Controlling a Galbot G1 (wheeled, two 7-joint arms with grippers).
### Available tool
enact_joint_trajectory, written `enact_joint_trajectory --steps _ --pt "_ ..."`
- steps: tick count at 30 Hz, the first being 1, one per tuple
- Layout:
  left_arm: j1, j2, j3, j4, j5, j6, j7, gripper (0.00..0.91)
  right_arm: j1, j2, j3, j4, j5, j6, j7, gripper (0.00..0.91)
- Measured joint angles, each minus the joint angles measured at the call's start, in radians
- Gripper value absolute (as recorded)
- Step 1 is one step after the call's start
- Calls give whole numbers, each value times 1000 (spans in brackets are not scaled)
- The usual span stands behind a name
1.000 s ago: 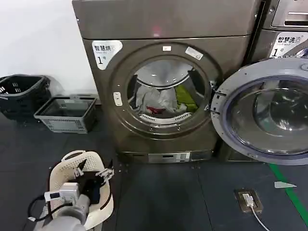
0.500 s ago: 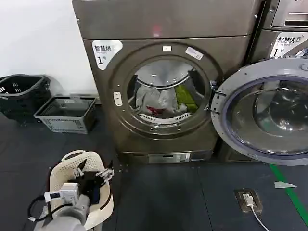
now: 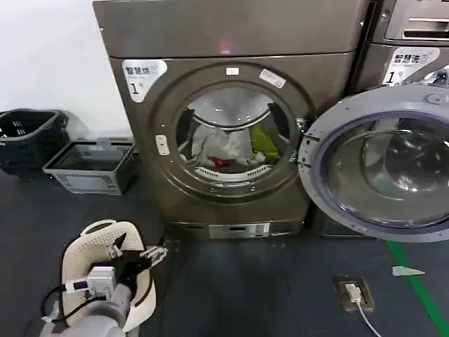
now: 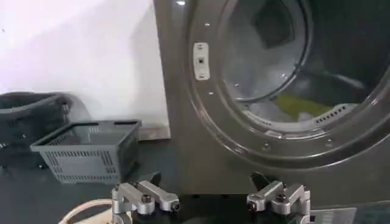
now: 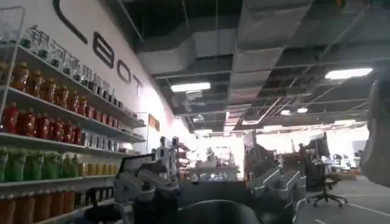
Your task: Grasp the clothes from the dryer.
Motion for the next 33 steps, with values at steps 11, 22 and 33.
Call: enact_joint_trajectory --steps 11,22,33 --pt "-4 -1 0 3 2 0 2 907 -1 1 -1 -3 8 4 0 907" --pt "-1 2 -2 1 2 0 3 907 8 3 -9 5 9 6 1 907" --pt "-4 1 -1 -2 3 0 4 907 14 2 -18 6 9 5 4 907"
